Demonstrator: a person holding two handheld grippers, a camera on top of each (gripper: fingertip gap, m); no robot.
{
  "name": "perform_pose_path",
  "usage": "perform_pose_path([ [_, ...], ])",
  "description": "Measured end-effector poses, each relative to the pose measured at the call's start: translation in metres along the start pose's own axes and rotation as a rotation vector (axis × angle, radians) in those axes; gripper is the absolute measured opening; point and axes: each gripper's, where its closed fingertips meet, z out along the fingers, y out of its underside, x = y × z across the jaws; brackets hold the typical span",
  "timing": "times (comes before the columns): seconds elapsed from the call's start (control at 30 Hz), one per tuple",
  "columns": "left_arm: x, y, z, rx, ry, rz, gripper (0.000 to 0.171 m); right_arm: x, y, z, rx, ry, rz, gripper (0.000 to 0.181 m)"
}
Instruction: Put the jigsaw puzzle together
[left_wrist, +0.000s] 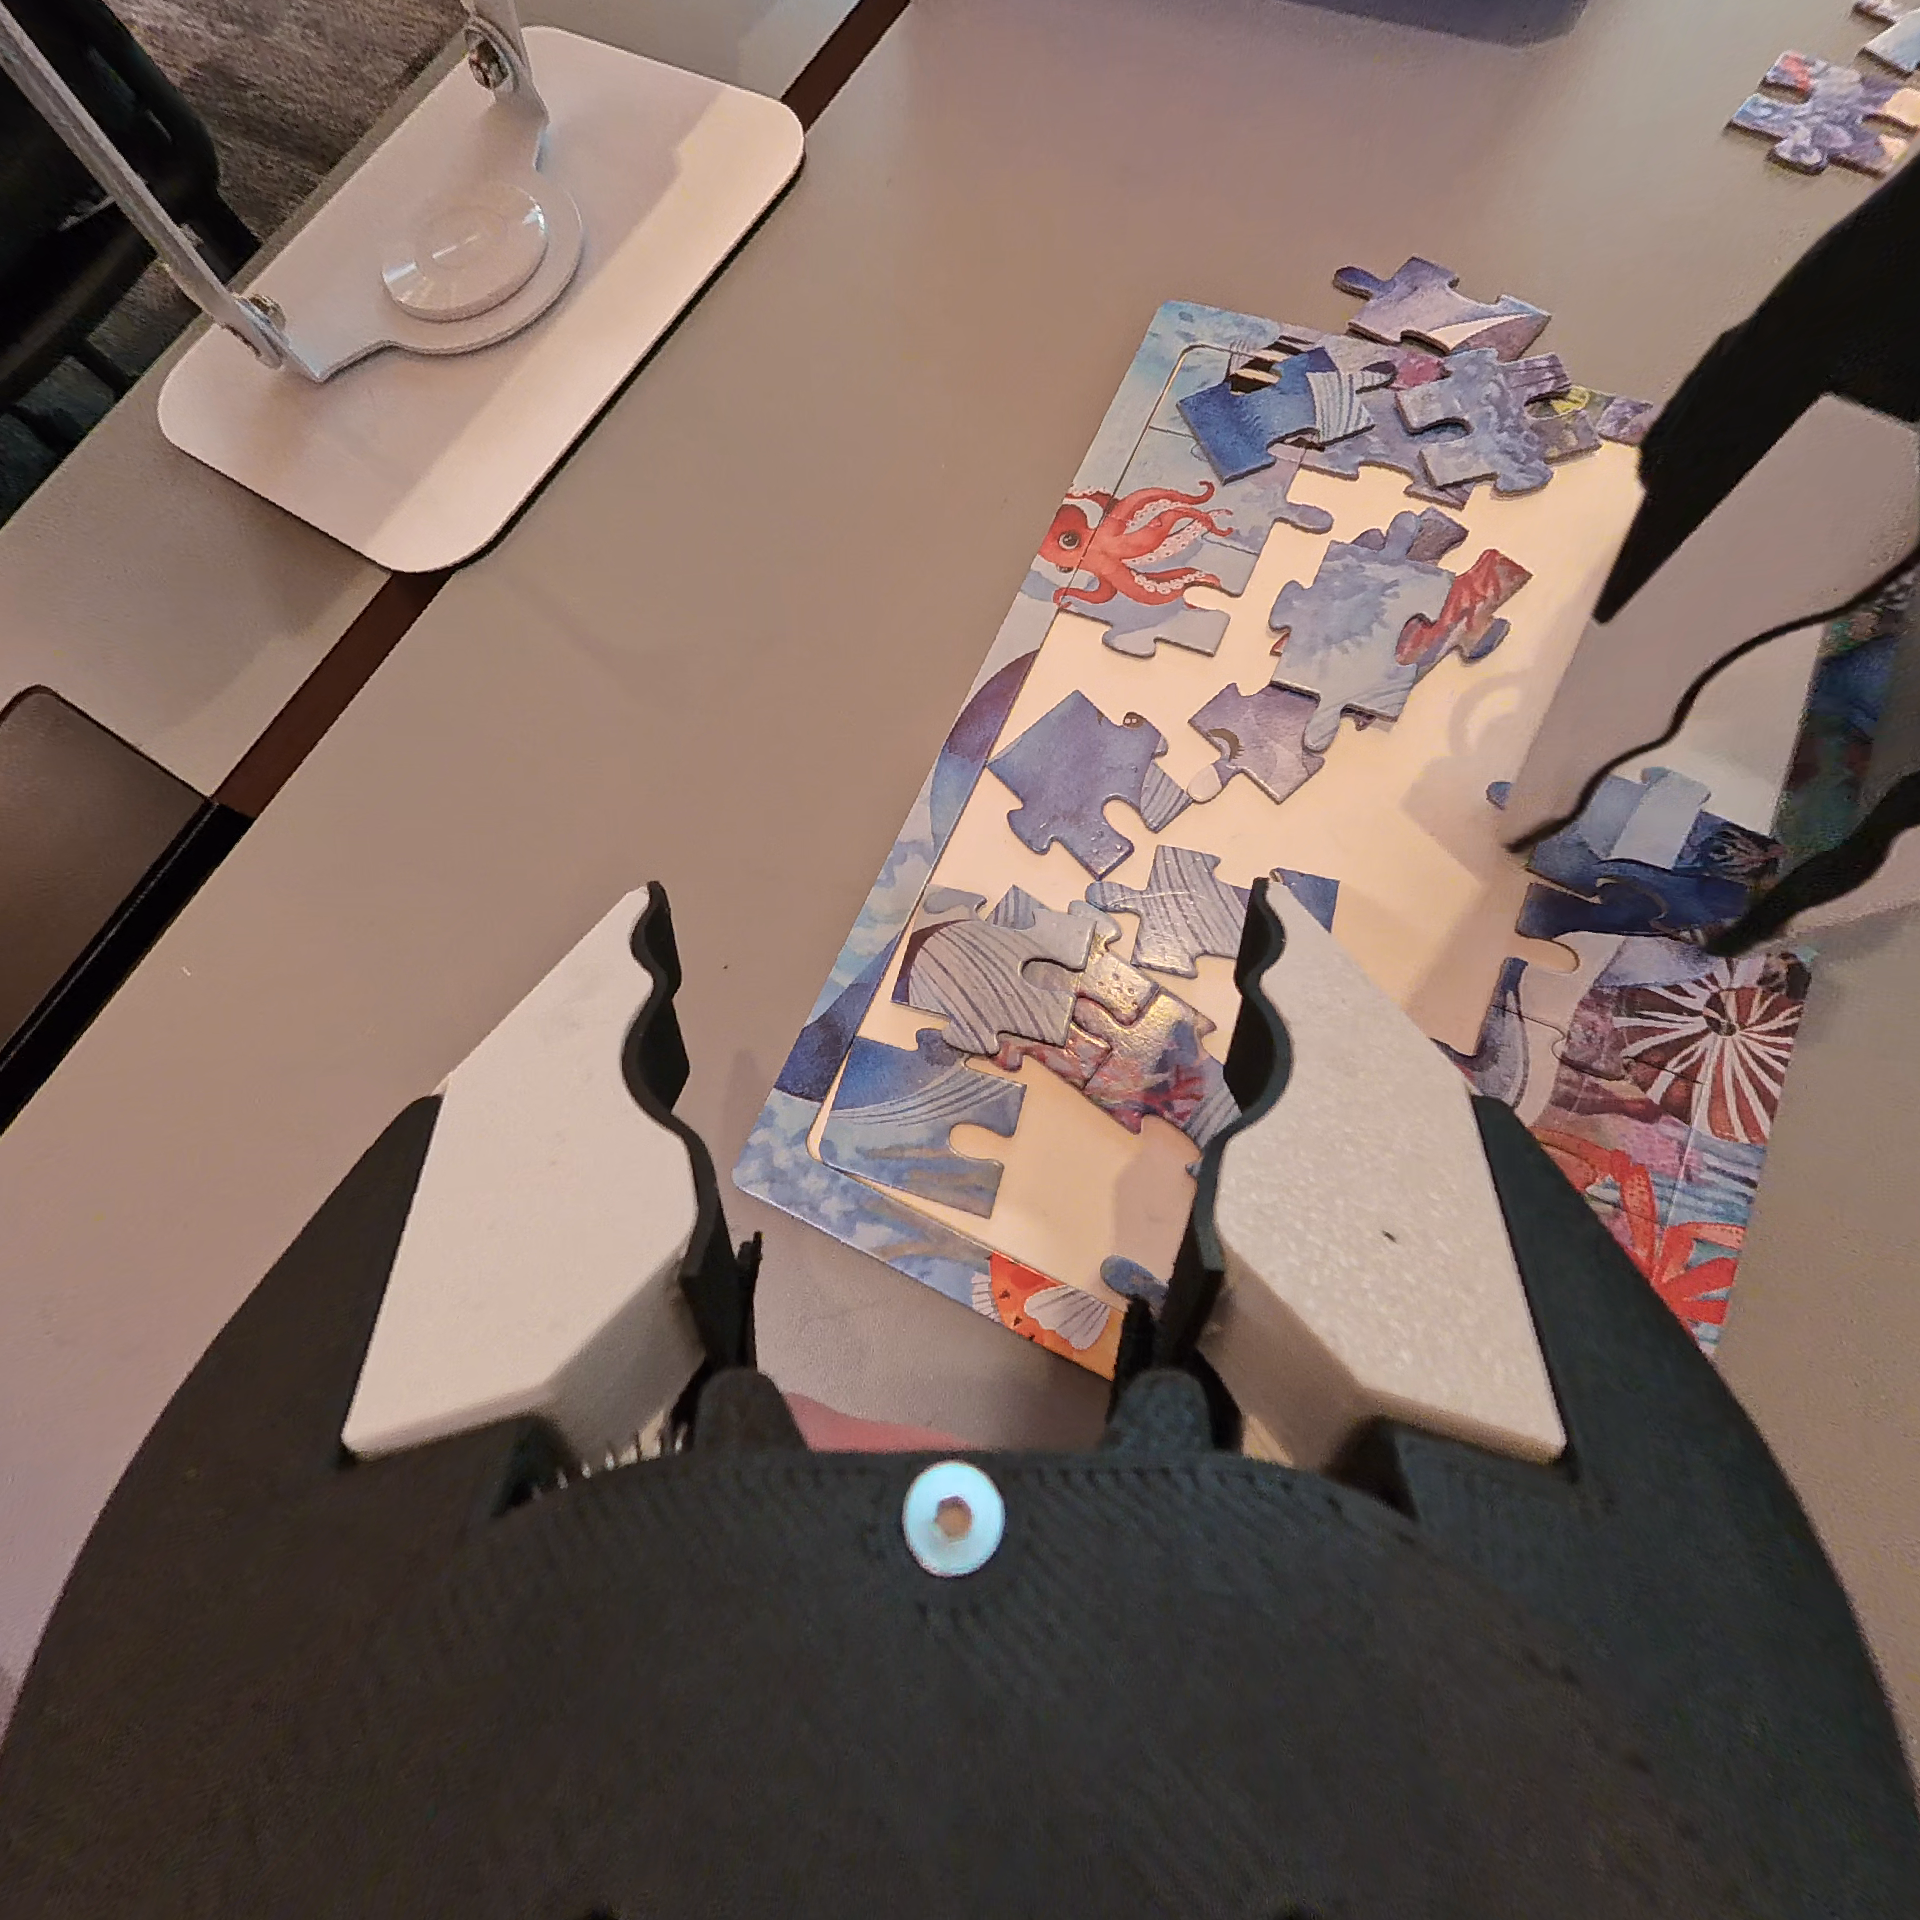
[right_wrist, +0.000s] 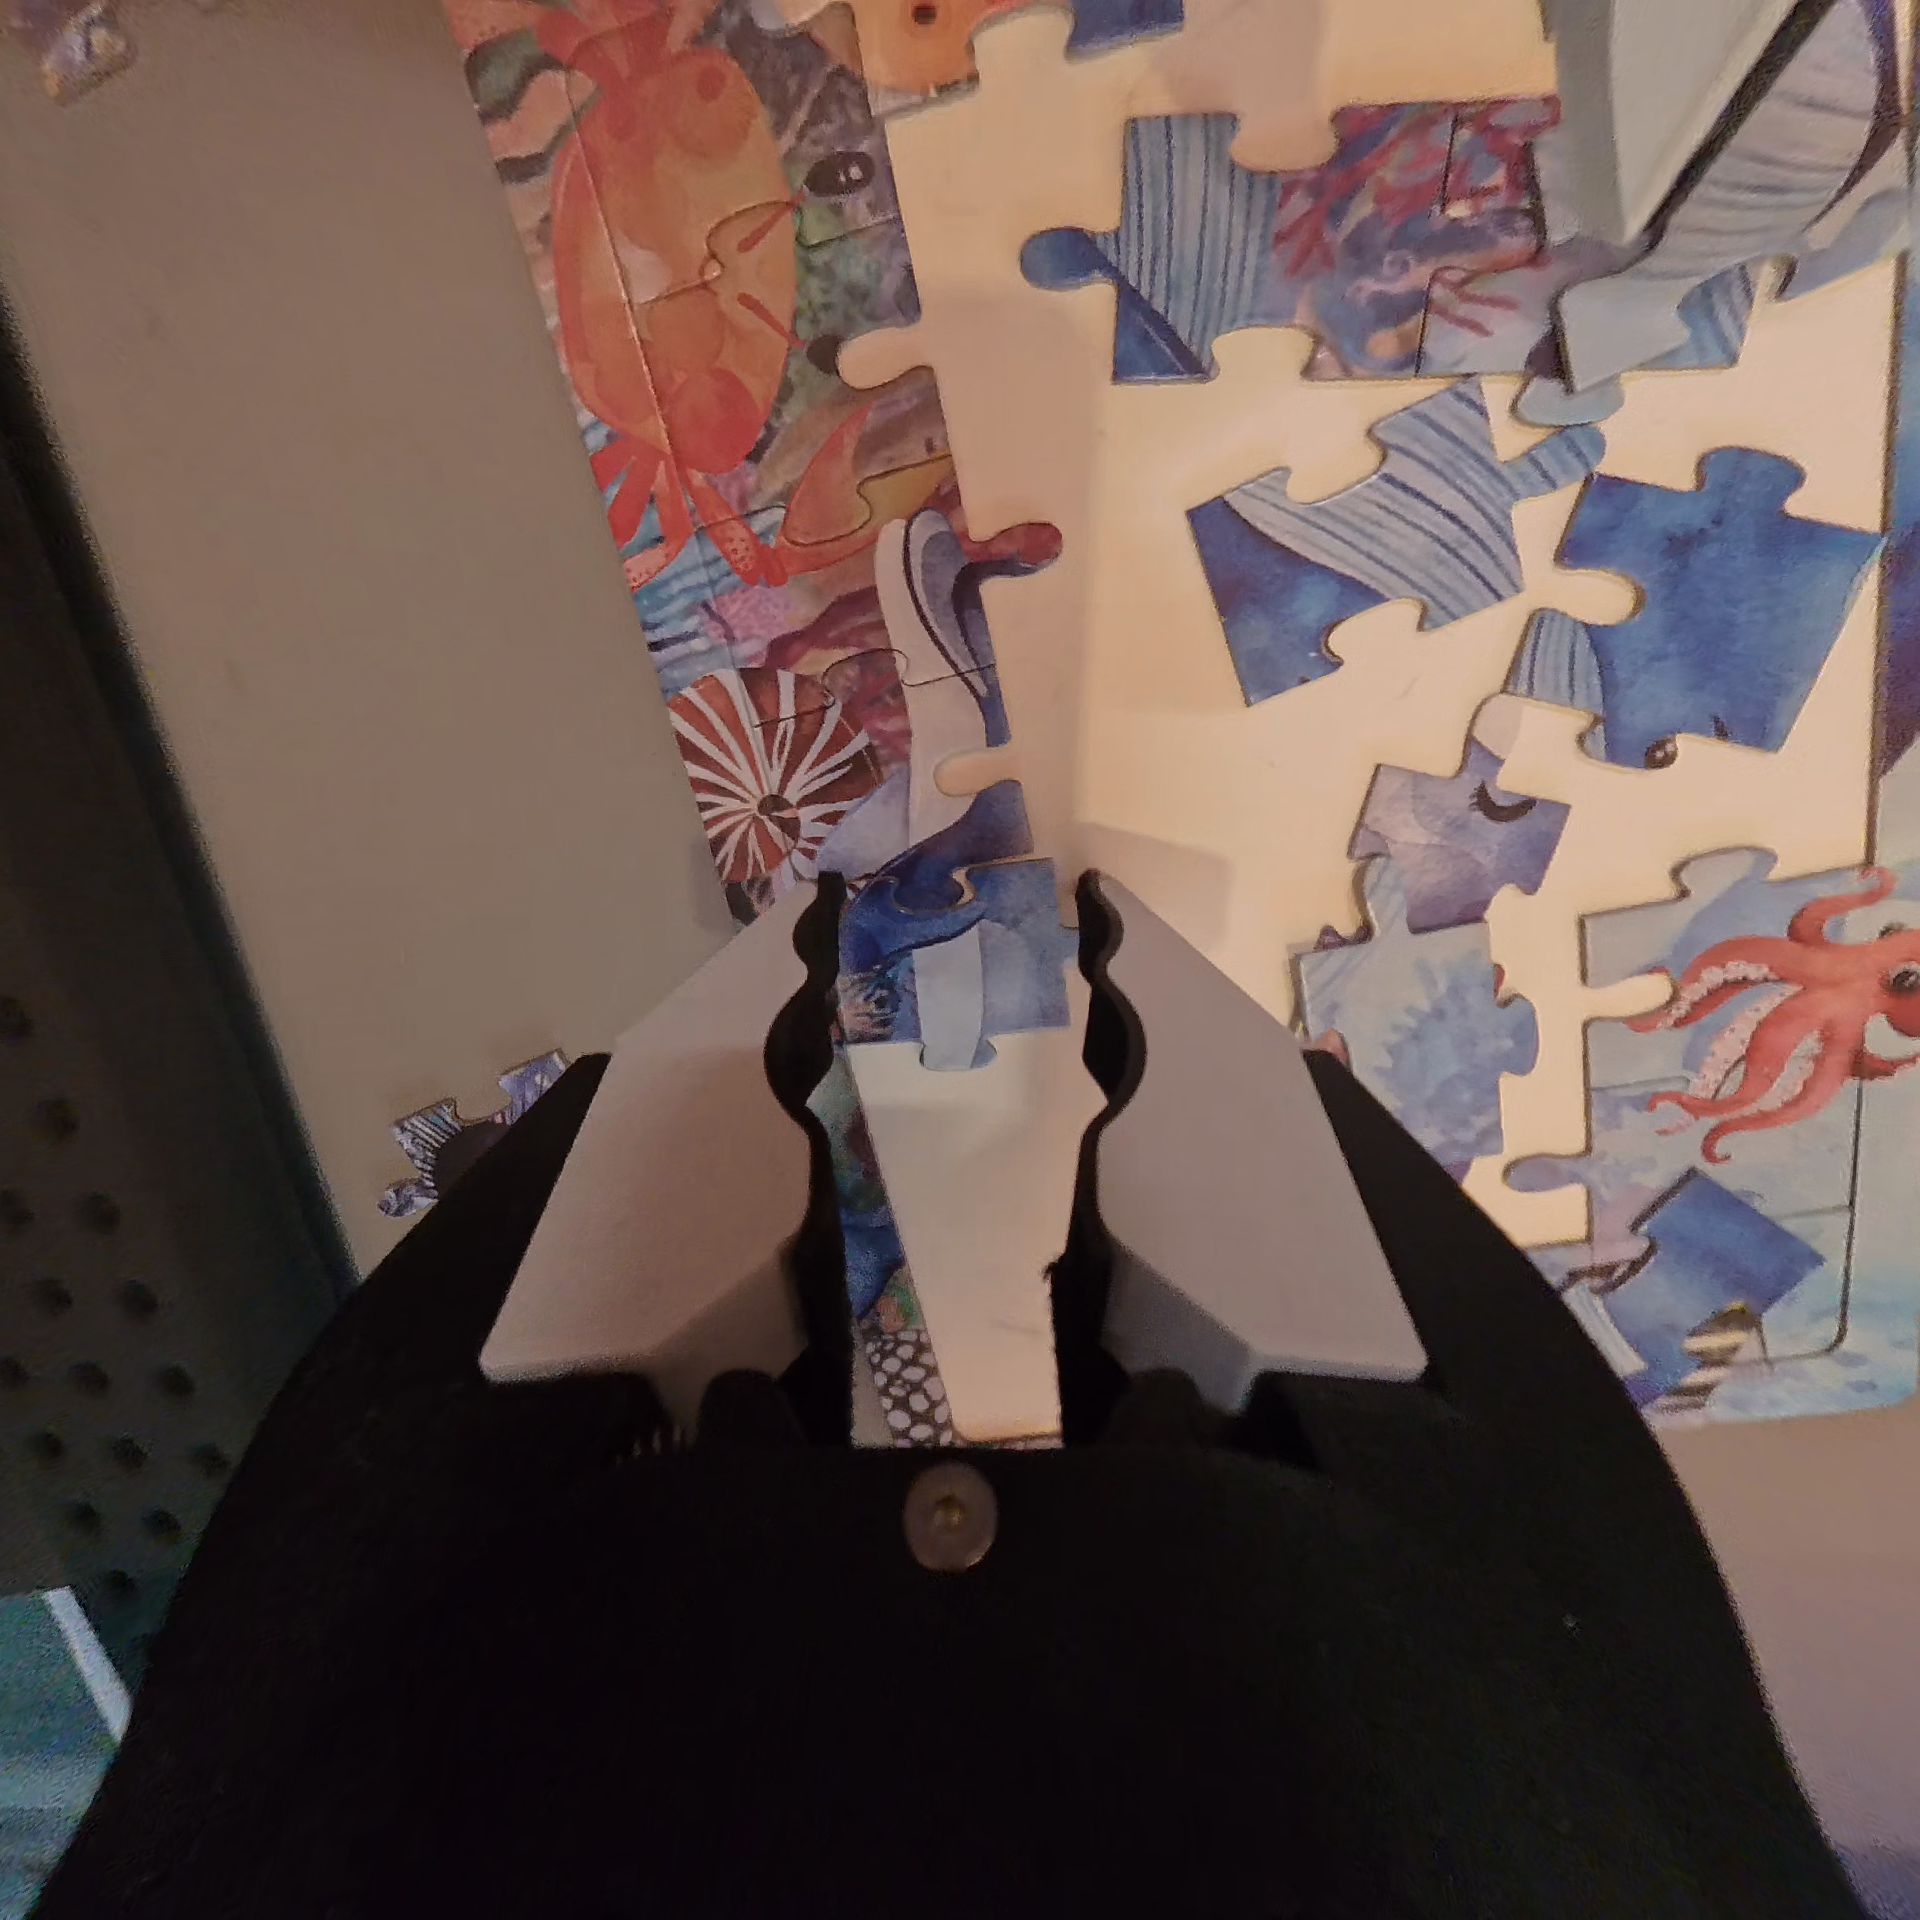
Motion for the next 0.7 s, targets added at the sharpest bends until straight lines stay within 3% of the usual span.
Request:
perform_pose_path([
  [0.53, 0.002, 0.003, 0.003, -0.013, 0.01, 0.004, 0.106, -0.005, -0.001, 0.0, -0.009, -0.028, -0.037, 0.045],
  [0.7, 0.034, 0.002, 0.007, -0.027, 0.124, 0.069, 0.112, -0.007, -0.001, 0.0, 0.015, -0.034, -0.044, 0.049],
])
